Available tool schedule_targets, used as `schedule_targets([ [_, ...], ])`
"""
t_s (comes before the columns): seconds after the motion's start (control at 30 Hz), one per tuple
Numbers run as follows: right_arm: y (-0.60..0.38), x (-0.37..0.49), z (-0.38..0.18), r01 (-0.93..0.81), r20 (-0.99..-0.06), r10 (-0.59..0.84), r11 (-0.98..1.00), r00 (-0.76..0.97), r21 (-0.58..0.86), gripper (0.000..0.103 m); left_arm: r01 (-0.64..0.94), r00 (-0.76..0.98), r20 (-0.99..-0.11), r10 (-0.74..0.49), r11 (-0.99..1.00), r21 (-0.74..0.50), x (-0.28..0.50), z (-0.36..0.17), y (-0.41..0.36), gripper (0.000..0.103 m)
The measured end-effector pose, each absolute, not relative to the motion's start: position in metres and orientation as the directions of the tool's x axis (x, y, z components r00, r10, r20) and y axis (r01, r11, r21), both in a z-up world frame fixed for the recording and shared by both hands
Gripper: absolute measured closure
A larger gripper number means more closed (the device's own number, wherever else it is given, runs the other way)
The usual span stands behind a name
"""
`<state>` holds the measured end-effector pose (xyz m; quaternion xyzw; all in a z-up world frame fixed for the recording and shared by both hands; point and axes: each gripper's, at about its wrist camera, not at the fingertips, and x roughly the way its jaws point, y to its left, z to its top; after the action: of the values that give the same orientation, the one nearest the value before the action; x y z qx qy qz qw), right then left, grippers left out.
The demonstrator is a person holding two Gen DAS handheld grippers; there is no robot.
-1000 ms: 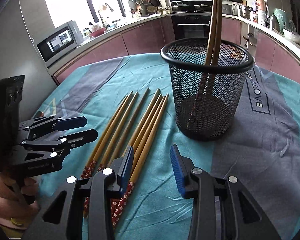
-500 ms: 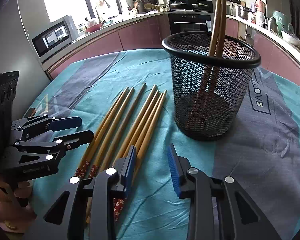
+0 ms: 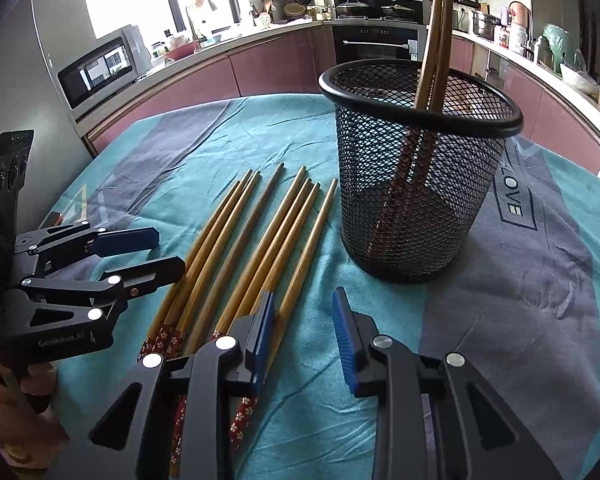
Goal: Organize utensils
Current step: 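Withdraw both grippers from the cup back over the remaining chopsticks, then close the left gripper on another chopstick while the right gripper grasps one too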
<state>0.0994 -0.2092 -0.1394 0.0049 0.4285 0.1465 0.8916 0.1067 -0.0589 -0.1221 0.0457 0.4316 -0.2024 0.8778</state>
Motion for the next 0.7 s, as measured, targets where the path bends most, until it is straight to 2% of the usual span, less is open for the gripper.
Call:
schedule_targets([
  [0.4, -0.208, 0.107, -0.141, -0.249, -0.764, 0.257, 0.960, 0.592, 0.130, 0.079, 0.383, 0.551, -0.793, -0.259, 0.923, -0.036, 0.115, -0.126, -0.064, 0.061],
  [0.47, -0.208, 0.108, -0.141, -0.247, -0.764, 0.258, 0.960, 0.591, 0.133, 0.083, 0.380, 0.552, -0.793, -0.257, 0.924, -0.035, 0.116, -0.126, -0.064, 0.065],
  [0.6, -0.210, 0.112, -0.141, -0.239, -0.763, 0.264, 0.960, 0.590, 0.147, 0.090, 0.375, 0.543, -0.796, -0.268, 0.925, -0.056, 0.122, -0.125, -0.063, 0.084],
  [0.7, -0.212, 0.112, -0.141, -0.233, -0.761, 0.271, 0.959, 0.589, 0.162, 0.092, 0.367, 0.538, -0.796, -0.278, 0.927, -0.075, 0.124, -0.125, -0.062, 0.088],
])
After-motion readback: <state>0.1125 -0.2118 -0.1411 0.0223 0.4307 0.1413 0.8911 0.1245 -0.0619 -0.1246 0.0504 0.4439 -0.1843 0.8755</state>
